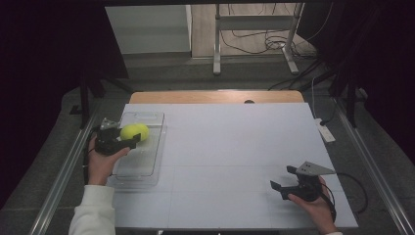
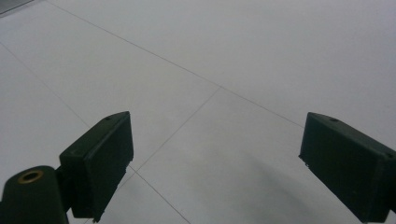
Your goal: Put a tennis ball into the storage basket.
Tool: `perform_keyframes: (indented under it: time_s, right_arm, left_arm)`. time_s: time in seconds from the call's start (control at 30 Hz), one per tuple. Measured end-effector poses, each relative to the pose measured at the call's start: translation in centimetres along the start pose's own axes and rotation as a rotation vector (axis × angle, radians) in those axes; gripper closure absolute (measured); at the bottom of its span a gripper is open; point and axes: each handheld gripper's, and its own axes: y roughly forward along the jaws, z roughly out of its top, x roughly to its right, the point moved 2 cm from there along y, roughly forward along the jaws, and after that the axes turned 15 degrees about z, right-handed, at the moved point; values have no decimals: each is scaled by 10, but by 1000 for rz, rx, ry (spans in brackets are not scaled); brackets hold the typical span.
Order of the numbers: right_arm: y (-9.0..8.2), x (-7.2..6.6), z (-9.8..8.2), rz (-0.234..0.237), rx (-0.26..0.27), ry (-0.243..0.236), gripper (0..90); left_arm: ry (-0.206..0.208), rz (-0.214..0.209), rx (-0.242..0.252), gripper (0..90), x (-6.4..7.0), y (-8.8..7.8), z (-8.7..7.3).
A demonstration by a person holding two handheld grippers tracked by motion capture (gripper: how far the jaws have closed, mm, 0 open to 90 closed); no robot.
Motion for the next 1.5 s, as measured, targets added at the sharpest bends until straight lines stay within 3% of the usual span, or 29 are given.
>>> perform_keyframes:
  time_s: [1.0, 1.5]
  right_arm:
    - [1, 1, 0, 2, -6, -1, 101]
    - [1, 0, 0, 1, -8, -3, 100]
  left_arm:
    - [68, 44, -147, 265, 1, 17, -11]
    - [85, 50, -182, 264, 1, 21, -15]
